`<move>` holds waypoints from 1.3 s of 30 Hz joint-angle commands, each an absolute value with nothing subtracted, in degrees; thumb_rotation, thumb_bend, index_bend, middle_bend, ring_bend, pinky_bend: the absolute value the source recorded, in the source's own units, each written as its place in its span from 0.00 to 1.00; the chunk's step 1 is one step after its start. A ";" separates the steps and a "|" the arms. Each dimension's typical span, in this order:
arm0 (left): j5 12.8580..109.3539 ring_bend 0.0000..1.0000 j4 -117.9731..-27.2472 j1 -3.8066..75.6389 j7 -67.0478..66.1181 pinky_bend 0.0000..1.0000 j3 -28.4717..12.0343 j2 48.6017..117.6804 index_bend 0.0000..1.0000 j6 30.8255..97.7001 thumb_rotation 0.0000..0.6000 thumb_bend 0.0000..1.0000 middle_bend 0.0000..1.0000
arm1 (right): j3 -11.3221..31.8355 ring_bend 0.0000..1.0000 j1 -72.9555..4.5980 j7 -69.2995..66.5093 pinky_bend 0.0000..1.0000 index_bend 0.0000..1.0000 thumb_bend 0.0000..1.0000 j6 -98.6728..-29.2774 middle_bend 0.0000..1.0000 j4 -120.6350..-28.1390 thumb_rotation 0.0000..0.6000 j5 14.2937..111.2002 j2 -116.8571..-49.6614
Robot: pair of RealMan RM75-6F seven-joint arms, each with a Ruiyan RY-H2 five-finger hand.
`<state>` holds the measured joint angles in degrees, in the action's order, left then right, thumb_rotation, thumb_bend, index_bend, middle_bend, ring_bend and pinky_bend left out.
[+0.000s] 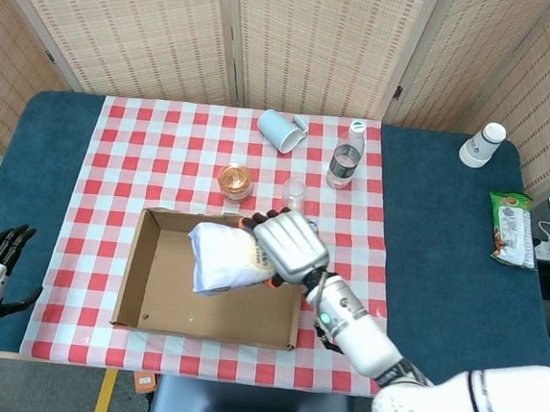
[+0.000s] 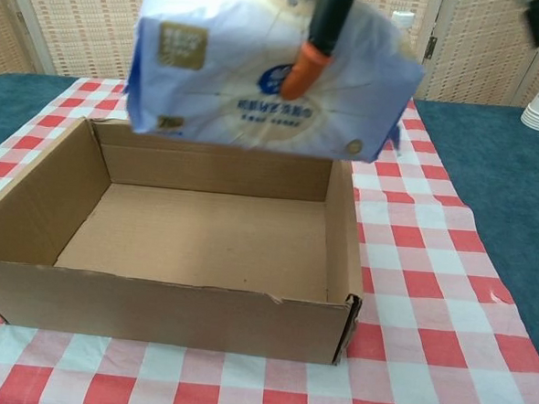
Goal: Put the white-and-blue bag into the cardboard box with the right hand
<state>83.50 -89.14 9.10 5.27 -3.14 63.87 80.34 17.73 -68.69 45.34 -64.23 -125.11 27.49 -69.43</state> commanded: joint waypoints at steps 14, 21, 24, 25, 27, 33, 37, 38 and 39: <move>83.39 0.00 -88.43 9.01 7.45 0.13 -3.37 63.45 0.00 80.27 1.00 0.28 0.00 | 17.60 0.37 -79.20 46.93 0.51 0.56 0.00 -63.78 0.40 -103.98 1.00 19.69 -91.45; 82.90 0.00 -88.15 9.18 7.96 0.13 -3.52 63.35 0.00 79.64 1.00 0.28 0.00 | 17.86 0.17 -79.38 45.16 0.30 0.29 0.00 -60.30 0.33 -102.28 1.00 18.86 -92.31; 82.83 0.00 -88.13 9.18 8.18 0.13 -3.60 63.30 0.00 79.66 1.00 0.28 0.00 | 18.00 0.02 -79.42 44.69 0.07 0.09 0.00 -59.62 0.16 -102.30 1.00 18.73 -91.88; 82.87 0.00 -88.10 9.16 8.21 0.13 -3.59 63.33 0.00 79.69 1.00 0.28 0.00 | 18.01 0.00 -79.43 44.63 0.03 0.04 0.00 -59.69 0.11 -102.37 1.00 18.69 -91.77; 82.94 0.00 -88.06 9.20 8.15 0.13 -3.53 63.40 0.00 79.60 1.00 0.28 0.00 | 17.99 0.00 -79.45 44.62 0.00 0.00 0.00 -60.15 0.05 -102.60 1.00 18.72 -91.50; 82.99 0.00 -88.17 9.30 7.72 0.13 -3.51 63.48 0.00 79.48 1.00 0.28 0.00 | 18.00 0.00 -78.88 44.23 0.00 0.00 0.00 -62.17 0.00 -104.19 1.00 20.06 -90.38; 82.99 0.00 -88.08 9.36 7.54 0.13 -3.50 63.59 0.00 79.38 1.00 0.28 0.00 | 17.82 0.00 -77.96 44.35 0.00 0.00 0.00 -64.05 0.00 -107.24 1.00 21.39 -88.21; 83.04 0.00 -88.04 9.34 7.46 0.13 -3.42 63.65 0.00 79.35 1.00 0.28 0.00 | 17.81 0.00 -77.48 44.48 0.00 0.00 0.00 -65.24 0.00 -108.77 1.00 22.05 -87.13; 83.10 0.00 -88.01 9.34 7.39 0.13 -3.36 63.69 0.00 79.32 1.00 0.28 0.00 | 17.74 0.00 -77.05 44.68 0.00 0.00 0.00 -66.31 0.00 -110.14 1.00 22.64 -86.15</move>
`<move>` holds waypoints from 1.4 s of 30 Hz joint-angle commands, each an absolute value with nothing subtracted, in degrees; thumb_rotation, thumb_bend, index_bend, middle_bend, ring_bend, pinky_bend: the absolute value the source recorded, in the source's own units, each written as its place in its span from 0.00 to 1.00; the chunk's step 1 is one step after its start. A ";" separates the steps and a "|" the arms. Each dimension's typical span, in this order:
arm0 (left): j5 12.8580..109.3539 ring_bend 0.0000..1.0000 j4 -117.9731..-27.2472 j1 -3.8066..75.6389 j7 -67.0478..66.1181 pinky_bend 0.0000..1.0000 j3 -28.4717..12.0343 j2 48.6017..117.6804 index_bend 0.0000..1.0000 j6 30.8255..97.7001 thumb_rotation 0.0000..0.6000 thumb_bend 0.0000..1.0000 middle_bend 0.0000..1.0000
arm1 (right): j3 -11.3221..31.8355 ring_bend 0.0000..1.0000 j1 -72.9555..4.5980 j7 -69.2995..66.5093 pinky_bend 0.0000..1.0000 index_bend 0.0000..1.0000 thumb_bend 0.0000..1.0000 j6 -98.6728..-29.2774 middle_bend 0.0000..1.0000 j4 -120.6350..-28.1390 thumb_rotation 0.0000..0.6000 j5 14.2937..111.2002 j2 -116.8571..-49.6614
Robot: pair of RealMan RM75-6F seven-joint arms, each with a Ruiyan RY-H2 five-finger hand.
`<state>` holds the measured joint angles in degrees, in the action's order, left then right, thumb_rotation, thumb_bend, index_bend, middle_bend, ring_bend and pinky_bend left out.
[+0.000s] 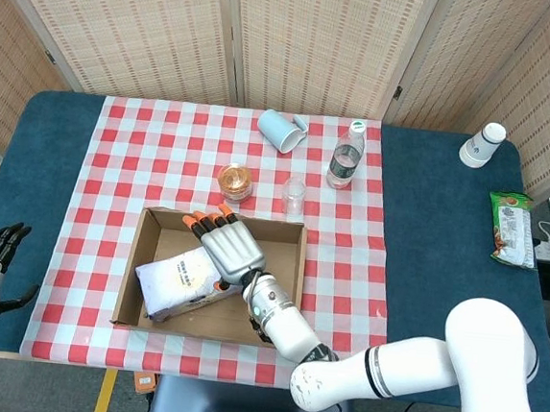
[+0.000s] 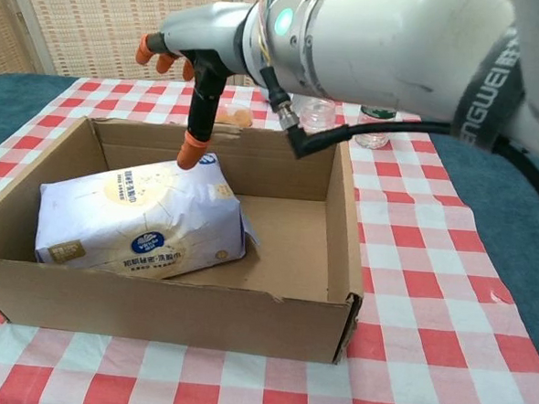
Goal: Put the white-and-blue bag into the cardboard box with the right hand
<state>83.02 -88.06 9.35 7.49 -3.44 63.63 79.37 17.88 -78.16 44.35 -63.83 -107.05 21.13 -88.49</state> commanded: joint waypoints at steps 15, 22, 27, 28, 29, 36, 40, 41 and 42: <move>83.09 0.00 -88.04 9.75 4.10 0.13 -2.84 64.93 0.00 78.40 1.00 0.28 0.00 | -4.74 0.00 -48.82 42.87 0.00 0.00 0.00 -90.45 0.00 -134.99 1.00 57.67 -52.71; 83.06 0.00 -88.02 9.94 1.62 0.13 -2.53 65.91 0.00 78.06 1.00 0.28 0.00 | -14.38 0.00 -31.60 32.08 0.00 0.00 0.00 -97.80 0.00 -126.41 1.00 73.57 -47.32; 83.08 0.00 -87.85 9.97 0.47 0.13 -2.48 66.37 0.00 78.17 1.00 0.28 0.00 | -14.71 0.00 -24.63 23.49 0.00 0.00 0.00 -99.68 0.00 -115.73 1.00 78.65 -49.83; 83.11 0.00 -87.76 9.99 0.25 0.13 -2.47 66.51 0.00 78.18 1.00 0.28 0.00 | -14.46 0.00 -23.45 21.57 0.00 0.00 0.00 -99.66 0.00 -113.54 1.00 79.33 -50.44; 83.11 0.00 -87.69 10.02 0.09 0.13 -2.46 66.60 0.00 78.17 1.00 0.28 0.00 | -14.22 0.00 -22.66 20.24 0.00 0.00 0.00 -99.56 0.00 -112.03 1.00 79.71 -50.88; 82.59 0.00 -87.18 10.07 -0.55 0.13 -2.63 67.01 0.00 78.04 1.00 0.28 0.00 | -12.60 0.00 -18.33 13.30 0.00 0.00 0.00 -96.58 0.00 -99.81 1.00 81.95 -55.54; 82.50 0.00 -87.14 10.09 -0.36 0.13 -2.73 66.98 0.00 78.07 1.00 0.28 0.00 | -11.67 0.00 -16.65 9.35 0.00 0.00 0.00 -93.26 0.00 -93.02 1.00 82.15 -59.95; 82.52 0.00 -87.16 10.09 -0.31 0.13 -2.73 66.95 0.00 78.09 1.00 0.28 0.00 | -11.30 0.00 -16.30 8.44 0.00 0.00 0.00 -92.30 0.00 -91.61 1.00 82.15 -61.04; 82.54 0.00 -87.18 10.08 -0.31 0.13 -2.73 66.94 0.00 78.12 1.00 0.28 0.00 | -10.97 0.00 -16.10 7.98 0.00 0.00 0.00 -91.86 0.00 -90.76 1.00 82.36 -61.69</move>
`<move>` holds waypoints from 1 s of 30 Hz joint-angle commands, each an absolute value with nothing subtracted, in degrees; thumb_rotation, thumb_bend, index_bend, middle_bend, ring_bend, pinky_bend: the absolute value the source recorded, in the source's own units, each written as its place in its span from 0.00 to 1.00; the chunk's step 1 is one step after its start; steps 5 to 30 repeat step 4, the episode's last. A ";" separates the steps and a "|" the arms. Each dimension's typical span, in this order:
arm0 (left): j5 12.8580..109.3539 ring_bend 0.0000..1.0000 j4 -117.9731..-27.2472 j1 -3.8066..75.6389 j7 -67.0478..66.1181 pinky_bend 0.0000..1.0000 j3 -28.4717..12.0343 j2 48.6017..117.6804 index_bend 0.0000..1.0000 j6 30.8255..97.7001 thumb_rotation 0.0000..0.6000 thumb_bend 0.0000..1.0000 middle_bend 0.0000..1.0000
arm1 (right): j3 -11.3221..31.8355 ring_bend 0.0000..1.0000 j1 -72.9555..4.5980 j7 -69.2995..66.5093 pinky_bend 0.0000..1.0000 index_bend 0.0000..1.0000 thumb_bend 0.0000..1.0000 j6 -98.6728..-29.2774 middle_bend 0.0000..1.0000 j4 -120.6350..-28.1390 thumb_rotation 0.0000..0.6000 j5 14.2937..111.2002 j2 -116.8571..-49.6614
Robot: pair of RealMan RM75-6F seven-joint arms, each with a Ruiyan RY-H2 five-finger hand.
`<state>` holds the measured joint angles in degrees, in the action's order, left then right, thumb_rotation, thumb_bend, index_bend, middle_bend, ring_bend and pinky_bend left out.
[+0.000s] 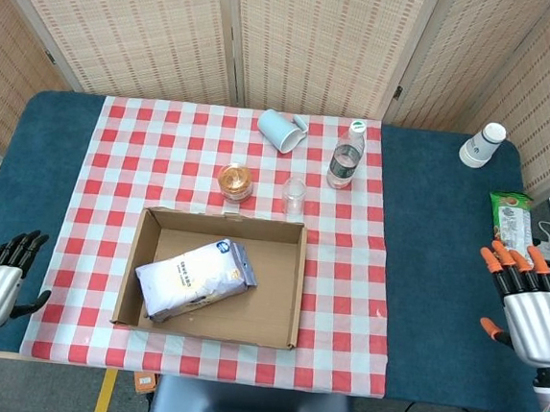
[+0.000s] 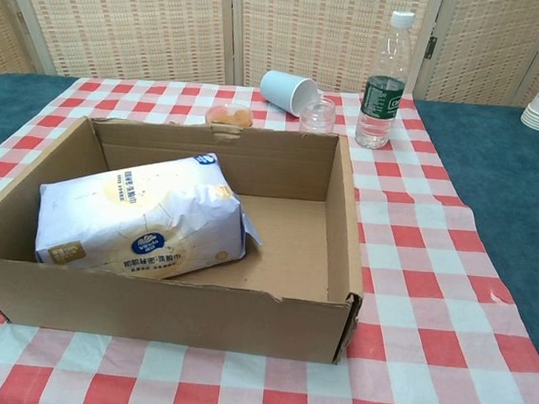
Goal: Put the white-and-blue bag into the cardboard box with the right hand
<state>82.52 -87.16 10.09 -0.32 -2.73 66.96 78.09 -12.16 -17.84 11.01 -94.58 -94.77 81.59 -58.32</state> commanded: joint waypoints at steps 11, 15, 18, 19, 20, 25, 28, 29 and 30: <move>82.61 0.00 -87.35 10.06 -0.13 0.13 -2.87 66.79 0.00 78.40 1.00 0.28 0.00 | -9.31 0.00 -15.41 7.39 0.00 0.00 0.00 -91.93 0.00 -88.81 1.00 84.32 -63.23; 82.61 0.00 -87.35 10.06 -0.13 0.13 -2.87 66.79 0.00 78.40 1.00 0.28 0.00 | -9.31 0.00 -15.41 7.39 0.00 0.00 0.00 -91.93 0.00 -88.81 1.00 84.32 -63.23; 82.61 0.00 -87.35 10.06 -0.13 0.13 -2.87 66.79 0.00 78.40 1.00 0.28 0.00 | -9.31 0.00 -15.41 7.39 0.00 0.00 0.00 -91.93 0.00 -88.81 1.00 84.32 -63.23; 82.61 0.00 -87.35 10.06 -0.13 0.13 -2.87 66.79 0.00 78.40 1.00 0.28 0.00 | -9.31 0.00 -15.41 7.39 0.00 0.00 0.00 -91.93 0.00 -88.81 1.00 84.32 -63.23; 82.61 0.00 -87.35 10.06 -0.13 0.13 -2.87 66.79 0.00 78.40 1.00 0.28 0.00 | -9.31 0.00 -15.41 7.39 0.00 0.00 0.00 -91.93 0.00 -88.81 1.00 84.32 -63.23; 82.61 0.00 -87.35 10.06 -0.13 0.13 -2.87 66.79 0.00 78.40 1.00 0.28 0.00 | -9.31 0.00 -15.41 7.39 0.00 0.00 0.00 -91.93 0.00 -88.81 1.00 84.32 -63.23; 82.61 0.00 -87.35 10.06 -0.13 0.13 -2.87 66.79 0.00 78.40 1.00 0.28 0.00 | -9.31 0.00 -15.41 7.39 0.00 0.00 0.00 -91.93 0.00 -88.81 1.00 84.32 -63.23; 82.61 0.00 -87.35 10.06 -0.13 0.13 -2.87 66.79 0.00 78.40 1.00 0.28 0.00 | -9.31 0.00 -15.41 7.39 0.00 0.00 0.00 -91.93 0.00 -88.81 1.00 84.32 -63.23; 82.61 0.00 -87.35 10.06 -0.13 0.13 -2.87 66.79 0.00 78.40 1.00 0.28 0.00 | -9.31 0.00 -15.41 7.39 0.00 0.00 0.00 -91.93 0.00 -88.81 1.00 84.32 -63.23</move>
